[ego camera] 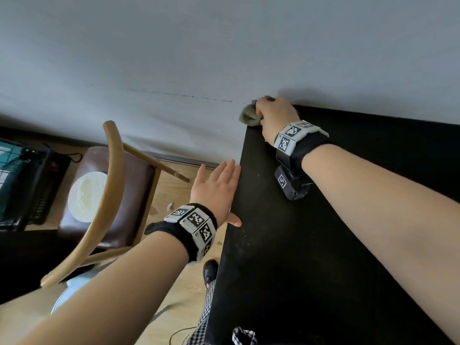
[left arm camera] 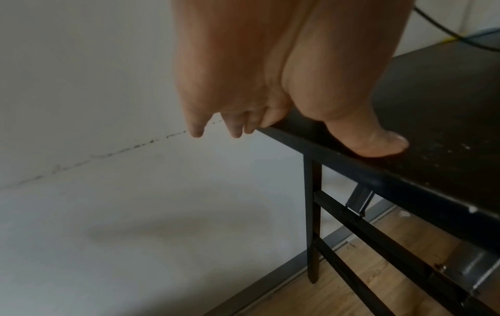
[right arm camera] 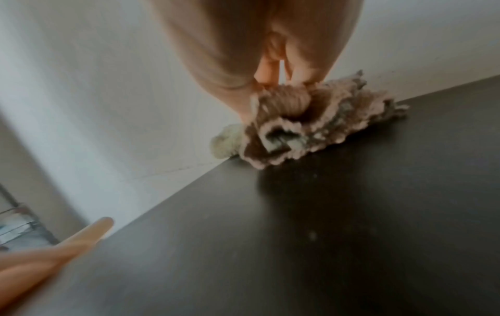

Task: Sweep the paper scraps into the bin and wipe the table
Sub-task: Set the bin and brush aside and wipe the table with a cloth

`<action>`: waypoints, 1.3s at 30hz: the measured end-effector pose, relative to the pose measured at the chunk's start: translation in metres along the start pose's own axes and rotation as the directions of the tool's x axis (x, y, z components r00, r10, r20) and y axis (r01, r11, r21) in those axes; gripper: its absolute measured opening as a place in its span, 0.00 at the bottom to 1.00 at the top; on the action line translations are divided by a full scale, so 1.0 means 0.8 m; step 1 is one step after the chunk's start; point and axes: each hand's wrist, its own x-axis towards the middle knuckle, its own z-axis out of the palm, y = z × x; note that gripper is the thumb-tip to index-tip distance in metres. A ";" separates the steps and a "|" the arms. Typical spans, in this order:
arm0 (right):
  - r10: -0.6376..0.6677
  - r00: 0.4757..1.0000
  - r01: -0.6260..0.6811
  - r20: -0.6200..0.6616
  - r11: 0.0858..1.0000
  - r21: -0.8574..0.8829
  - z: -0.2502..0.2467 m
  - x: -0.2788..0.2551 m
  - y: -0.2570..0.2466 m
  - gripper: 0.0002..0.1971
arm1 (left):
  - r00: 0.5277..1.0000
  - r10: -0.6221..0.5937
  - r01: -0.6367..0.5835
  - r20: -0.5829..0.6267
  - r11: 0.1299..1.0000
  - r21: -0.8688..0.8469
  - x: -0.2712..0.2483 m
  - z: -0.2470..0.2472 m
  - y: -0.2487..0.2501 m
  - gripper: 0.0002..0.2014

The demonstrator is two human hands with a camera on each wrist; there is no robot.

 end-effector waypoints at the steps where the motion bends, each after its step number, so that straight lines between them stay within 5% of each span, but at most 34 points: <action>1: -0.028 1.000 0.028 0.014 0.999 -0.015 0.004 -0.013 -0.004 0.10 | 1.000 -0.006 0.006 0.008 1.000 -0.012 0.001 0.000 0.000 0.62; 9: -0.218 0.959 0.207 0.182 0.975 0.077 0.040 -0.122 -0.020 0.08 | 0.995 -0.080 0.081 0.056 0.996 -0.020 -0.004 0.000 0.001 0.59; 16: 0.124 0.992 -0.123 -0.004 0.987 0.105 0.003 -0.053 0.020 0.11 | 0.995 -0.104 0.104 0.006 0.994 -0.042 -0.008 0.003 0.003 0.61; 20: 0.024 0.999 -0.025 0.034 1.000 0.012 0.031 -0.104 -0.006 0.10 | 0.993 -0.105 0.101 -0.051 0.993 -0.067 -0.008 0.006 0.001 0.66; 26: -0.110 0.978 0.086 0.175 0.987 0.139 0.062 -0.206 -0.028 0.10 | 0.996 0.056 -0.054 -0.076 0.998 0.028 0.001 0.000 -0.007 0.65; 36: 0.159 0.987 -0.161 0.029 0.983 0.087 0.038 -0.115 -0.009 0.11 | 0.979 0.201 -0.203 0.033 0.948 0.243 0.016 -0.026 -0.030 0.64; 39: 0.082 0.995 -0.083 0.058 0.996 0.022 0.047 -0.149 -0.033 0.10 | 0.977 0.213 -0.213 0.023 0.947 0.239 0.019 -0.024 -0.036 0.56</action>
